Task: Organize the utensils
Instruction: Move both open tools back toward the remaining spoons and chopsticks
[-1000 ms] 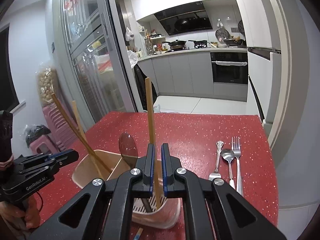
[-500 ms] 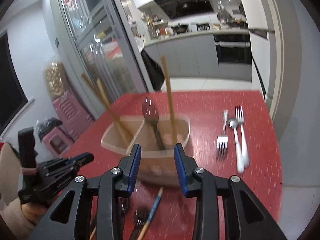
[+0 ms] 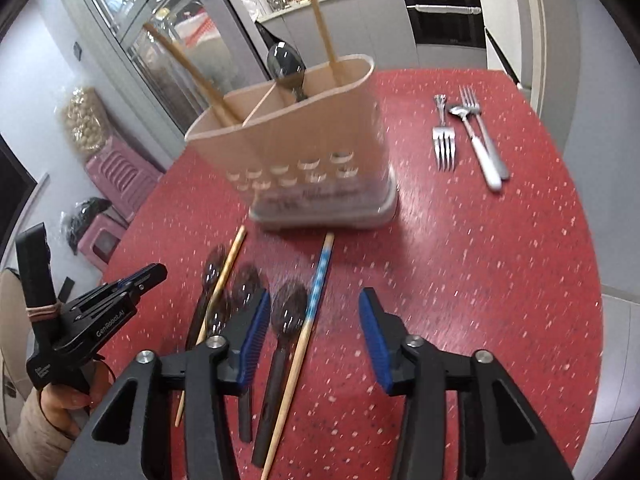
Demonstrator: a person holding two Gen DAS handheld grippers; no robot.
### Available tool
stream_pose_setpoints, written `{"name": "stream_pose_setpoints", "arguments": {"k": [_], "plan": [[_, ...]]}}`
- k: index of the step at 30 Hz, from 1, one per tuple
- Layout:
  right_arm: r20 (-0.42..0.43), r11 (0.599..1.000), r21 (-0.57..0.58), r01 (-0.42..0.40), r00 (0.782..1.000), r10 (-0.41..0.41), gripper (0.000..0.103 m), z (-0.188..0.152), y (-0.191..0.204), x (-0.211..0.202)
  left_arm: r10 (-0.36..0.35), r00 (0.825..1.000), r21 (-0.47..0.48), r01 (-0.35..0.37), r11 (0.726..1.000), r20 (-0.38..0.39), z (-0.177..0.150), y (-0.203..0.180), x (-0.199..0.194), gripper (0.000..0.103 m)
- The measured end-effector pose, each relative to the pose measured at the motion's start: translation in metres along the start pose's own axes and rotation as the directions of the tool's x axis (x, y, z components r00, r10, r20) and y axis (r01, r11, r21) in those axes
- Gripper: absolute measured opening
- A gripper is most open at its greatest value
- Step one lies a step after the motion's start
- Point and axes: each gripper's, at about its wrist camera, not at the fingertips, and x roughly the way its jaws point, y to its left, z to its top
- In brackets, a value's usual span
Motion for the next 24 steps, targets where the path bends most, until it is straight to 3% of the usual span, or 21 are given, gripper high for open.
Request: {"name": "stream_pose_setpoints", "arguments": {"k": [1, 2, 3, 5, 13, 24], "plan": [[-0.007, 1.0, -0.002, 0.004, 1.0, -0.004, 0.052, -0.004, 0.002, 0.001, 0.003, 1.0, -0.005, -0.003, 1.0, -0.003, -0.003, 0.002, 0.0, 0.033], [-0.01, 1.0, -0.002, 0.005, 1.0, -0.005, 0.054, -0.005, 0.002, 0.001, 0.009, 1.0, -0.01, -0.009, 1.0, -0.005, -0.005, 0.003, 0.0, 0.078], [-0.015, 1.0, 0.002, 0.006, 1.0, -0.006, 0.056, -0.008, 0.003, 0.002, 0.015, 1.0, -0.014, -0.015, 1.0, -0.009, -0.007, 0.005, 0.0, 0.103], [-0.029, 1.0, 0.011, 0.009, 1.0, -0.009, 0.062, -0.013, 0.003, 0.004, 0.039, 0.999, -0.025, -0.039, 0.999, 0.004, -0.012, 0.008, 0.005, 0.103], [-0.067, 0.998, 0.042, 0.04, 0.997, -0.037, 0.062, -0.022, 0.002, 0.012, 0.073, 0.997, -0.006, -0.073, 0.997, -0.019, -0.031, 0.018, 0.049, 0.103], [-0.138, 0.993, 0.069, 0.096, 0.987, -0.086, 0.062, -0.027, 0.002, 0.027, 0.065, 0.993, 0.033, -0.062, 0.998, -0.095, -0.051, 0.017, 0.114, 0.103]]}}
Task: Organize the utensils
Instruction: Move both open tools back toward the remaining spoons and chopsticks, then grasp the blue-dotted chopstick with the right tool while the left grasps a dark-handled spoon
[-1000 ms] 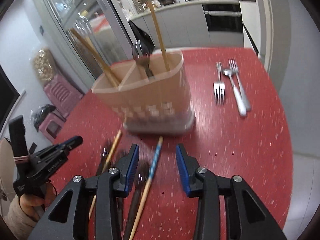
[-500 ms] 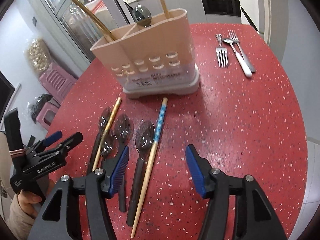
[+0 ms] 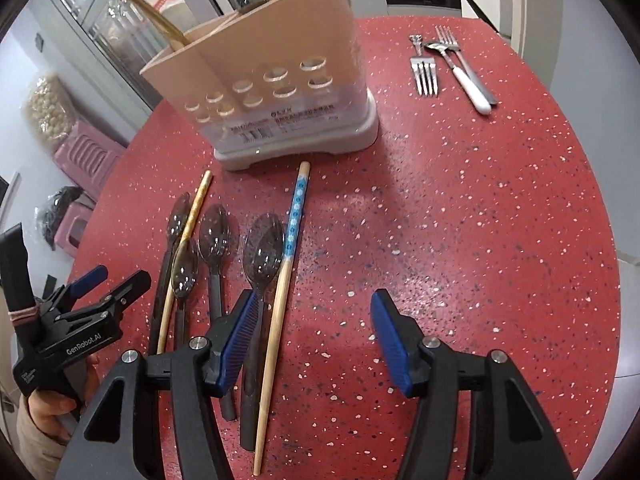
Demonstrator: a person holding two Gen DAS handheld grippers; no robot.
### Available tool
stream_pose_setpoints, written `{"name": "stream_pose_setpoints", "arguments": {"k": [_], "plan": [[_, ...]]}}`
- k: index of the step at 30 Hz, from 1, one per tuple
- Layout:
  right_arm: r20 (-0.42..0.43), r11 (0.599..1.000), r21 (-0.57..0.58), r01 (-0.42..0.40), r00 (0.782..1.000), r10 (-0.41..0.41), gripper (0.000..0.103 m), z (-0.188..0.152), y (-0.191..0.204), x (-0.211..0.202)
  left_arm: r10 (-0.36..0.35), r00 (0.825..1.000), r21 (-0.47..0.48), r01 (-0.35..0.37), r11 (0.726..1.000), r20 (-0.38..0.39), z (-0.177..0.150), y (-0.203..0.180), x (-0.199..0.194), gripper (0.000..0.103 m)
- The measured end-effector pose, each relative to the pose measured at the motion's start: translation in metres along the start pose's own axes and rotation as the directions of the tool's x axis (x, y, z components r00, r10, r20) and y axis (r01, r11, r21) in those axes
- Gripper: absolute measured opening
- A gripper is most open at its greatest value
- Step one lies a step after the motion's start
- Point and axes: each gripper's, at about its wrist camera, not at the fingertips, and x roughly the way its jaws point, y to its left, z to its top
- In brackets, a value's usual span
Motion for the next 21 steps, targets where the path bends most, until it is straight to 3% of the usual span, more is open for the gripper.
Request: {"name": "stream_pose_setpoints", "arguments": {"k": [16, 21], "plan": [[-0.035, 0.992, -0.076, 0.097, 0.994, -0.1, 0.049, 0.011, 0.015, 0.02, -0.02, 0.999, -0.003, 0.02, 1.0, -0.041, 0.001, -0.012, 0.049, 0.103], [-0.042, 0.983, -0.126, 0.137, 0.989, -0.143, 0.047, 0.01, 0.025, 0.024, -0.014, 0.999, -0.003, 0.014, 1.0, -0.042, 0.009, -0.012, 0.044, 0.103]]}}
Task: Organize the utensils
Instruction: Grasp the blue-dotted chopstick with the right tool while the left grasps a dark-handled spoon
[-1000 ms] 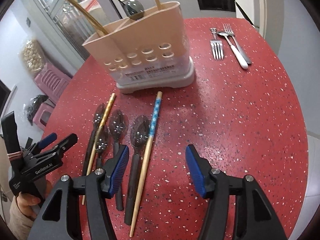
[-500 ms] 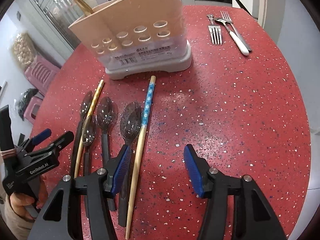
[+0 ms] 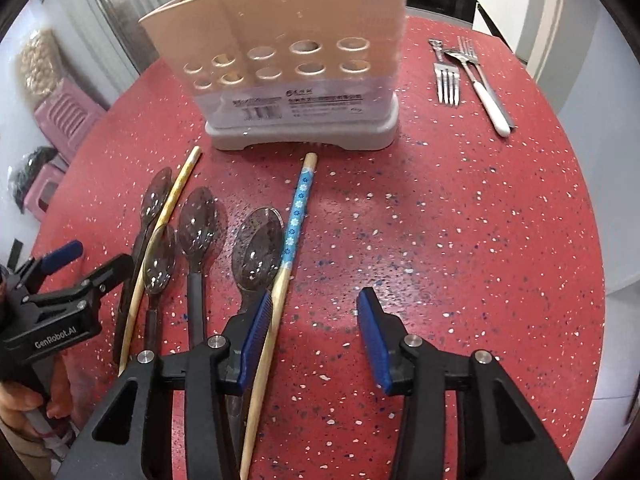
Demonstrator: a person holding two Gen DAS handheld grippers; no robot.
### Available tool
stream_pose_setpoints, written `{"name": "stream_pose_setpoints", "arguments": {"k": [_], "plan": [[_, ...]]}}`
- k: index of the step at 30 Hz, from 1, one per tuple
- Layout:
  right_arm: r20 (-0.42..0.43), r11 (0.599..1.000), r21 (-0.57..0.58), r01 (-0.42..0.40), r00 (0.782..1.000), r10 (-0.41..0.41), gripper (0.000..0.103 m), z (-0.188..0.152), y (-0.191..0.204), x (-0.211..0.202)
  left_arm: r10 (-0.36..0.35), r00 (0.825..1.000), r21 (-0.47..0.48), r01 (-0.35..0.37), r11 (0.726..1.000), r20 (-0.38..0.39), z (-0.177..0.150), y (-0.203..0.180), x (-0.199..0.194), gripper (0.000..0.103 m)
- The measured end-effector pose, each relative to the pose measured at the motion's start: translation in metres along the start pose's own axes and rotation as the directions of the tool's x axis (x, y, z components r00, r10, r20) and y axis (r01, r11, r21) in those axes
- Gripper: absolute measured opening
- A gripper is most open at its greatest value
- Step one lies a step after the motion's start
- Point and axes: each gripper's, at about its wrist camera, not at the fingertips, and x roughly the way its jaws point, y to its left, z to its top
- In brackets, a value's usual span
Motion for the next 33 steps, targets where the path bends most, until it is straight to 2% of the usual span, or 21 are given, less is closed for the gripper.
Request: {"name": "stream_pose_setpoints", "arguments": {"k": [9, 20, 27, 28, 29, 30, 33], "plan": [[-0.022, 0.992, -0.095, 0.085, 0.996, -0.088, 0.047, 0.0, 0.02, 0.004, 0.014, 1.0, 0.002, -0.014, 1.0, -0.006, 0.017, 0.006, -0.005, 0.103], [-0.104, 0.99, -0.121, 0.079, 0.99, -0.092, 0.044, 0.037, 0.022, 0.017, 0.001, 0.998, 0.073, 0.003, 0.997, -0.065, 0.047, -0.006, -0.003, 0.103], [-0.13, 0.987, -0.144, 0.067, 0.988, -0.086, 0.039, 0.041, 0.024, 0.018, -0.032, 0.995, 0.12, 0.044, 0.992, -0.099, 0.053, -0.019, -0.005, 0.101], [-0.132, 0.987, -0.147, 0.06, 0.988, -0.08, 0.031, 0.041, 0.024, 0.018, -0.038, 0.994, 0.136, 0.052, 0.989, -0.103, 0.054, -0.022, -0.007, 0.096], [-0.132, 0.987, -0.151, 0.056, 0.988, -0.076, 0.016, 0.043, 0.024, 0.019, -0.04, 0.994, 0.145, 0.055, 0.988, -0.106, 0.055, -0.027, -0.009, 0.091], [-0.137, 0.987, -0.153, 0.048, 0.988, -0.069, 0.011, 0.046, 0.024, 0.021, -0.045, 0.993, 0.162, 0.062, 0.985, -0.111, 0.055, -0.03, -0.011, 0.088], [-0.135, 0.986, -0.16, 0.038, 0.989, -0.06, 0.01, 0.049, 0.023, 0.024, -0.061, 0.99, 0.2, 0.086, 0.976, -0.128, 0.057, -0.039, -0.017, 0.076]]}}
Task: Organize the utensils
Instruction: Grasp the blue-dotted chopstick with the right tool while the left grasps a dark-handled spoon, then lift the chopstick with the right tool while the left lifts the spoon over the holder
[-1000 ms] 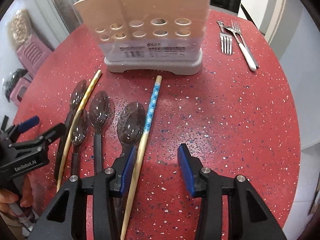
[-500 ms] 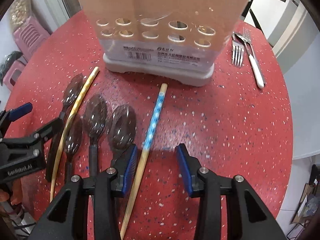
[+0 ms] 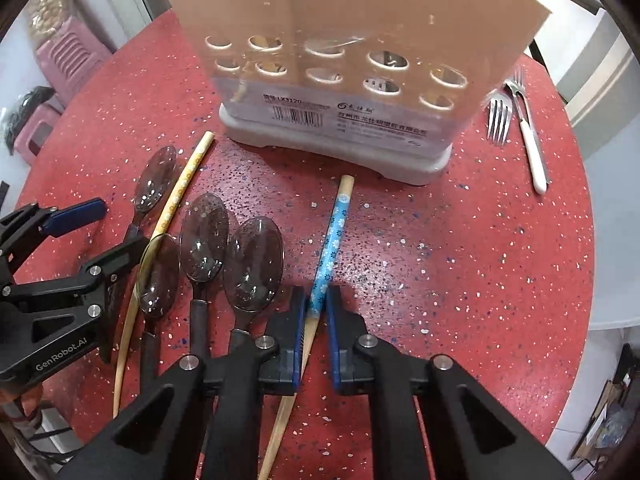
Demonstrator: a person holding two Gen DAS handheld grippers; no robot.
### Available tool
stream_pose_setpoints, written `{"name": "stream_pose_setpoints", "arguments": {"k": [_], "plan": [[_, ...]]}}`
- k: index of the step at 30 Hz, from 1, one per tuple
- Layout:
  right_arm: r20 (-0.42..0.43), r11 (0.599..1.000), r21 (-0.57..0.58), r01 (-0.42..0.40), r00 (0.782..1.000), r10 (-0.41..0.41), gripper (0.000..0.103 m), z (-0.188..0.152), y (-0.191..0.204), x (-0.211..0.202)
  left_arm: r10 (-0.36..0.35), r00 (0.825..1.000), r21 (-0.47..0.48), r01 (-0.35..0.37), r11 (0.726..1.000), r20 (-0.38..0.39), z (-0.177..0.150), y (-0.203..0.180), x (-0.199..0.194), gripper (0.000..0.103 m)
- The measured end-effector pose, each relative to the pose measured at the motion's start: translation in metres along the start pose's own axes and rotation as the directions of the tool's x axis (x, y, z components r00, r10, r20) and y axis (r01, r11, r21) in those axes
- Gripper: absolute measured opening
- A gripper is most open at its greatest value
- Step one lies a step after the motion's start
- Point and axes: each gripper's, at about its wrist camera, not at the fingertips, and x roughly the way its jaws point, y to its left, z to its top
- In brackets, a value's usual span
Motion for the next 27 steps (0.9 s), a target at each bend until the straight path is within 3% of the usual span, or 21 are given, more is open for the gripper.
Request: {"name": "stream_pose_setpoints", "arguments": {"k": [3, 4, 5, 9, 16, 20, 27], "plan": [[0.021, 0.999, 0.023, -0.03, 0.999, 0.029, 0.008, -0.003, 0.0, -0.001, -0.023, 1.0, 0.03, 0.023, 0.999, -0.009, 0.003, -0.011, -0.007, 0.058], [0.027, 0.999, 0.032, -0.043, 0.999, 0.042, 0.008, -0.006, -0.002, -0.002, -0.028, 1.0, 0.04, 0.028, 0.999, -0.01, 0.003, -0.014, -0.01, 0.044], [0.033, 0.998, 0.038, -0.053, 0.998, 0.052, 0.008, -0.008, -0.005, -0.002, -0.034, 0.999, 0.042, 0.035, 0.999, -0.008, 0.002, -0.016, -0.012, 0.036], [0.075, 0.993, 0.054, -0.105, 0.992, 0.101, 0.008, -0.021, -0.018, -0.008, -0.058, 0.998, 0.017, 0.057, 0.998, 0.025, -0.009, -0.018, -0.021, 0.036], [0.187, 0.98, 0.06, -0.187, 0.967, 0.173, 0.008, -0.038, -0.044, -0.033, -0.065, 0.987, -0.04, 0.072, 0.997, 0.15, -0.029, -0.009, -0.06, 0.036], [0.267, 0.969, 0.064, -0.239, 0.94, 0.214, 0.008, -0.05, -0.057, -0.055, -0.067, 0.973, -0.07, 0.084, 0.994, 0.222, -0.041, 0.002, -0.085, 0.036], [0.41, 0.944, 0.059, -0.323, 0.87, 0.273, 0.008, -0.072, -0.078, -0.096, -0.088, 0.937, -0.095, 0.126, 0.987, 0.337, -0.045, 0.008, -0.144, 0.036]]}}
